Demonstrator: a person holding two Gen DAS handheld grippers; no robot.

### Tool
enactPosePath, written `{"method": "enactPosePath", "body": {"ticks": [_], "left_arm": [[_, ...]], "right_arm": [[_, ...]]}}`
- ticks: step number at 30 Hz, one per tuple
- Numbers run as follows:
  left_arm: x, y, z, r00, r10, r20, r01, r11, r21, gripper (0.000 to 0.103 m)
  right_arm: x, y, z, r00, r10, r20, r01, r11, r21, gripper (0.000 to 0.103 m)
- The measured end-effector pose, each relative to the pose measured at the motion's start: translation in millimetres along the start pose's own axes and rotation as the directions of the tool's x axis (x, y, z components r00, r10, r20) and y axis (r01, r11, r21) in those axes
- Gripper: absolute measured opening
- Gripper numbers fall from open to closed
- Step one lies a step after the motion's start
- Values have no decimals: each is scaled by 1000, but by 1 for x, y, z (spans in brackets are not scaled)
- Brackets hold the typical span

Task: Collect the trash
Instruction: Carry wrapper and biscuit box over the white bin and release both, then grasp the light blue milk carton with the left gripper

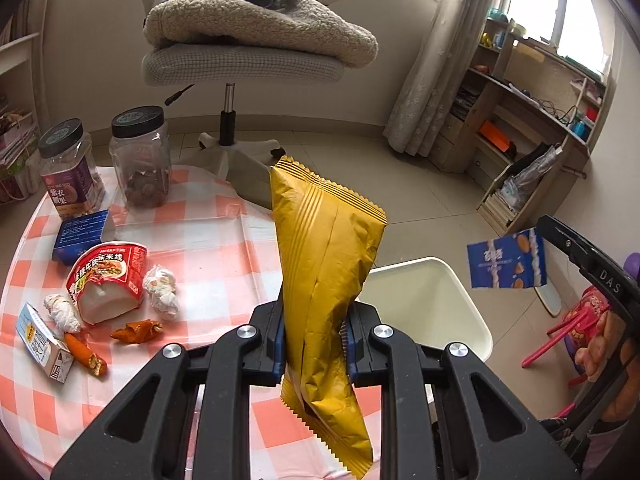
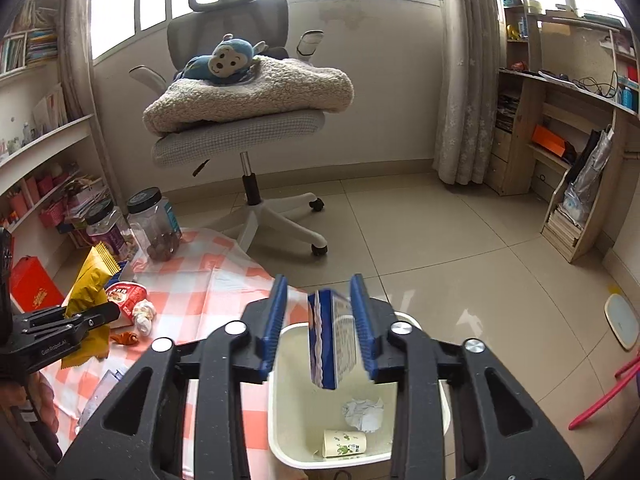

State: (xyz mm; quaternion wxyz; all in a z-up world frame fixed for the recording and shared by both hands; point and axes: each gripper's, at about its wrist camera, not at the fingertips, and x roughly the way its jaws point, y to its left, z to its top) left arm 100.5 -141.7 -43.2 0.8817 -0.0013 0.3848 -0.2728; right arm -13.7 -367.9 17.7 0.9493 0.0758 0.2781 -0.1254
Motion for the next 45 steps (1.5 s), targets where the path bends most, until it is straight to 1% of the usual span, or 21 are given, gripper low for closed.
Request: {"method": "enactPosePath", "body": {"ticks": [3,4,6,9,12,16,17,19,20,21,23,25,27,29,31,34,38,42,43,45], "left_arm": [[15,-28,0,999,-29,-23,29,999,23,22],[21,-37,0,999,-41,-32,42,999,30,22],[32,-58,-2,997,-64,-48,66,997,37,22],[49,-85,-1,992,-105,-72,108,993,41,24],[64,-112,0,987,-132,-93,138,989,51,24],[82,-132,2,980,-155,-123,161,986,41,28],[86,-134,1,978,-160,-134,166,986,32,36],[93,-136,2,974,-162,-157,166,986,10,64],[94,-135,1,974,-160,-161,162,987,0,69],[94,-134,2,974,-162,-161,164,986,-5,70],[91,-131,2,973,-166,-163,167,986,-3,71],[84,-123,2,976,-156,-155,158,988,0,73],[75,-113,3,983,-123,-136,126,992,14,73],[64,-103,6,992,-75,-103,79,996,30,75],[51,-91,10,998,-22,-63,24,999,41,80],[35,-73,13,998,64,-13,-64,996,55,82],[20,-45,13,986,166,21,-167,984,54,85],[8,-1,13,968,249,27,-250,968,21,88],[7,13,13,962,273,24,-274,962,4,88],[4,45,13,941,337,11,-337,940,-48,88]], "right_arm": [[-8,-24,2,999,-30,35,28,998,65,62],[-9,-29,3,998,-45,44,41,996,77,63],[-13,-40,4,994,-85,65,78,992,99,72],[-17,-53,4,989,-125,85,113,985,130,80],[-21,-68,5,981,-164,100,146,975,166,85],[-27,-88,4,974,-199,104,171,958,230,90],[-27,-92,4,973,-207,103,177,954,242,91],[-27,-97,3,970,-226,95,195,947,255,94],[-26,-98,3,968,-235,91,205,944,257,95],[-25,-98,2,966,-242,88,213,943,256,95],[-22,-95,3,966,-247,82,221,944,243,96],[-20,-89,3,964,-255,77,233,947,220,96],[-18,-78,3,963,-259,77,241,952,189,96],[-14,-62,2,964,-255,78,242,960,145,96],[-10,-43,1,965,-252,79,244,965,90,96],[-3,-13,-1,966,-244,86,245,970,4,96],[9,28,-5,973,-218,81,225,971,-86,96],[22,67,-9,983,-175,60,182,971,-157,96],[26,77,-10,985,-164,54,171,970,-172,96],[34,95,-11,989,-141,37,146,970,-193,96]]}}
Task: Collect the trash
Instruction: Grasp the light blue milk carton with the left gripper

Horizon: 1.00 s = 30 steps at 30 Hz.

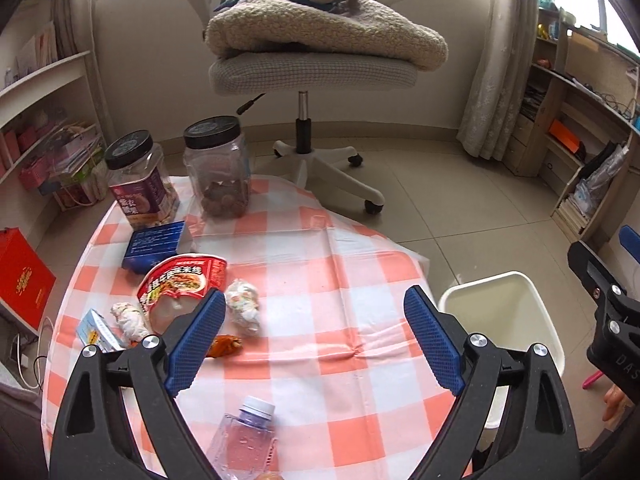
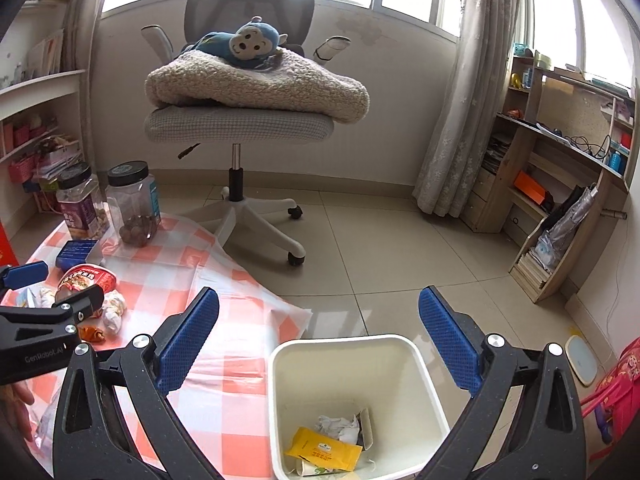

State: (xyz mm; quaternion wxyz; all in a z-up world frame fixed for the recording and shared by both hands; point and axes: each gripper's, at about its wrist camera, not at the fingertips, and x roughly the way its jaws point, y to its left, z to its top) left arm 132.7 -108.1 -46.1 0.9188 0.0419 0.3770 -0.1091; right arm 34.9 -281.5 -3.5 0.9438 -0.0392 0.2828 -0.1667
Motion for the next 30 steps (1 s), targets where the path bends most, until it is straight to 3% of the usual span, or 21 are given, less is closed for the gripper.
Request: {"method": "enactPosePath", "body": {"ticks": [3,6,10,12,14,17,19,24,26,27,30], "left_arm": [[17,51,1,993,104,-48,-108,990,-86,88],[37,104,0,965,234,-118,-250,958,-142,88],[65,184,-16,903,341,-260,-406,875,-265,88],[77,218,-29,875,350,-334,-455,830,-323,88],[85,246,-42,859,330,-391,-477,793,-380,88],[95,275,-59,856,273,-439,-476,745,-467,88],[100,285,-66,865,215,-453,-450,731,-513,88],[120,283,-80,864,100,-493,-397,737,-547,85],[120,282,-80,870,75,-487,-378,737,-561,74],[118,282,-80,872,62,-485,-365,744,-561,61],[109,278,-74,885,38,-463,-323,767,-554,59]], "right_arm": [[9,28,1,999,44,-29,-44,999,-20,96],[19,57,-1,994,88,-63,-90,995,-34,96],[29,97,-3,984,145,-102,-151,987,-62,96],[33,116,-5,981,155,-114,-166,982,-95,96],[38,134,-8,978,162,-128,-178,977,-122,96],[49,153,-10,970,181,-162,-203,970,-132,96],[59,161,-11,961,199,-194,-224,967,-118,96],[91,175,-18,929,237,-284,-261,964,-50,96],[105,180,-23,912,251,-324,-270,963,-15,96],[112,182,-26,902,260,-344,-276,961,3,96],[128,191,-34,872,292,-393,-295,954,54,96]]}}
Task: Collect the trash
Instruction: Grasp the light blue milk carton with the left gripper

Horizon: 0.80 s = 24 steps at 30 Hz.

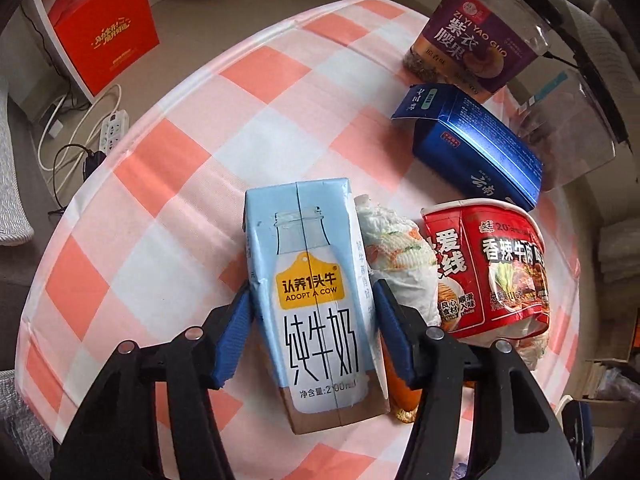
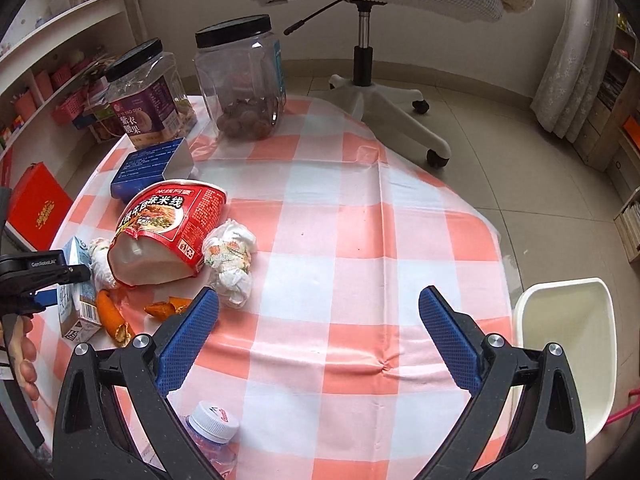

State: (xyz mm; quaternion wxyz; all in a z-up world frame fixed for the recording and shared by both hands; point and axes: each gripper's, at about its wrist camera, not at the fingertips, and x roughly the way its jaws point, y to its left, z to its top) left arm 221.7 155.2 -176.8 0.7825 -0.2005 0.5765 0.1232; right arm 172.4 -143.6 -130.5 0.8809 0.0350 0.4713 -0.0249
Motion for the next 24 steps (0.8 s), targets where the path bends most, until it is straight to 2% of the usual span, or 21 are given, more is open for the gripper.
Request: {"method": "enactPosePath", "body": {"ticks": [5,10,13,17,19,20,21,24], "left_arm": [[-43,-6,5,993,-78,89,72,995,70,59],[-95,-11,4,971,-124,202,100,987,123,59],[-121,-17,-6,954,-143,265,100,981,169,59],[-145,-29,-24,934,-187,303,119,966,230,59],[-151,-33,-31,928,-201,314,124,961,247,59],[-152,-34,-34,927,-211,311,133,958,253,59],[-152,-36,-35,926,-221,306,142,955,260,59],[-151,-42,-38,926,-221,305,136,951,277,59]], "right_arm": [[17,17,1,999,41,-20,-41,999,-15,96],[27,34,5,996,83,-22,-85,995,-61,93],[38,41,4,994,96,-50,-100,991,-83,84],[51,43,4,991,117,-70,-122,990,-77,71],[57,44,4,988,132,-85,-138,988,-75,54],[60,45,3,985,142,-102,-150,986,-77,33],[62,45,2,982,150,-117,-159,984,-78,25],[53,48,0,986,138,-99,-147,984,-97,24]]}}
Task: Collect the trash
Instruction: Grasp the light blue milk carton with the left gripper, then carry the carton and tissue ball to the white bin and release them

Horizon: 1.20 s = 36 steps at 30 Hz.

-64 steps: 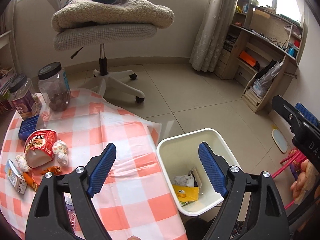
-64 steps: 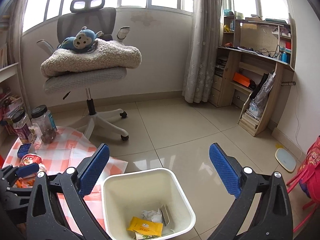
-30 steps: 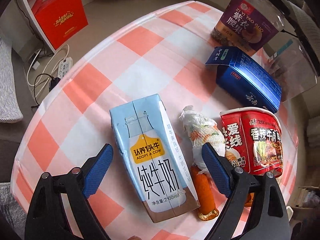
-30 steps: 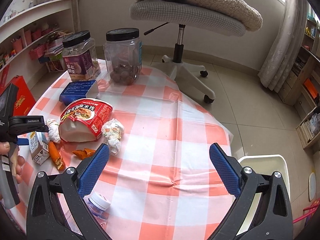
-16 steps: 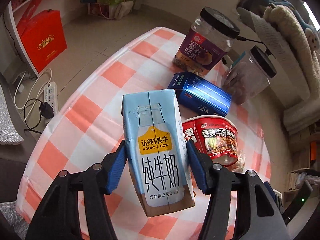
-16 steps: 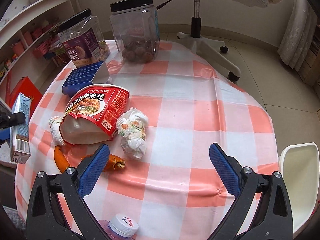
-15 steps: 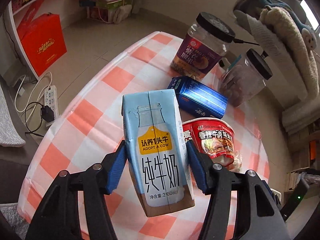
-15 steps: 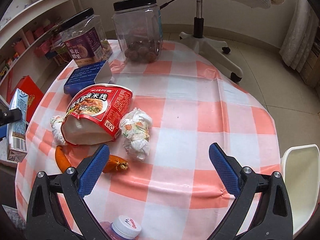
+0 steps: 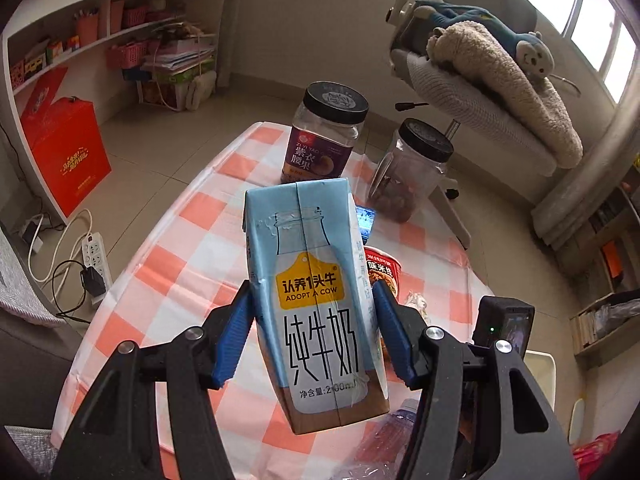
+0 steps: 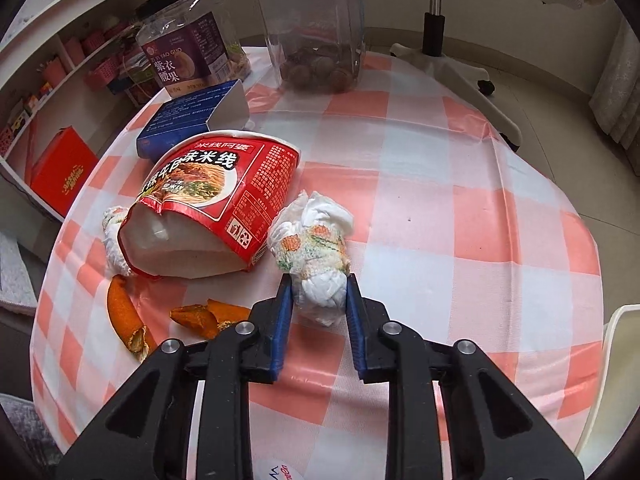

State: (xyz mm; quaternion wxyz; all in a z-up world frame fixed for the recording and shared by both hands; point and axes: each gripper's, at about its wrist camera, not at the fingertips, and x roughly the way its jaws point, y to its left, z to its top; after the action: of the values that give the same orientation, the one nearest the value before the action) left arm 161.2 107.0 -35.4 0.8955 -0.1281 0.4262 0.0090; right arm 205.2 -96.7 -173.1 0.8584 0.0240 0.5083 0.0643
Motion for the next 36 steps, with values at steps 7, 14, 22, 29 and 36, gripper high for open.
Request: {"method": "enactPosePath", "body": {"ticks": [7,14,22,29,36], "left_arm": [[-4,-12,-4,1000,-25,10,25,1000,8,59],[-13,-38,-12,997,-71,28,70,996,47,59],[-20,-70,-27,991,-129,37,125,987,97,59],[-21,-104,-43,985,-169,35,161,974,162,59],[-22,-151,-59,975,-222,25,210,949,234,59]], "right_arm": [[-50,-2,2,994,17,105,-15,1000,-18,24],[-105,-17,-4,980,0,197,3,1000,-17,24],[-158,-55,-22,969,-57,241,56,998,11,24],[-197,-103,-38,947,-159,281,144,987,75,25],[-226,-158,-58,918,-265,294,224,961,165,25]]}}
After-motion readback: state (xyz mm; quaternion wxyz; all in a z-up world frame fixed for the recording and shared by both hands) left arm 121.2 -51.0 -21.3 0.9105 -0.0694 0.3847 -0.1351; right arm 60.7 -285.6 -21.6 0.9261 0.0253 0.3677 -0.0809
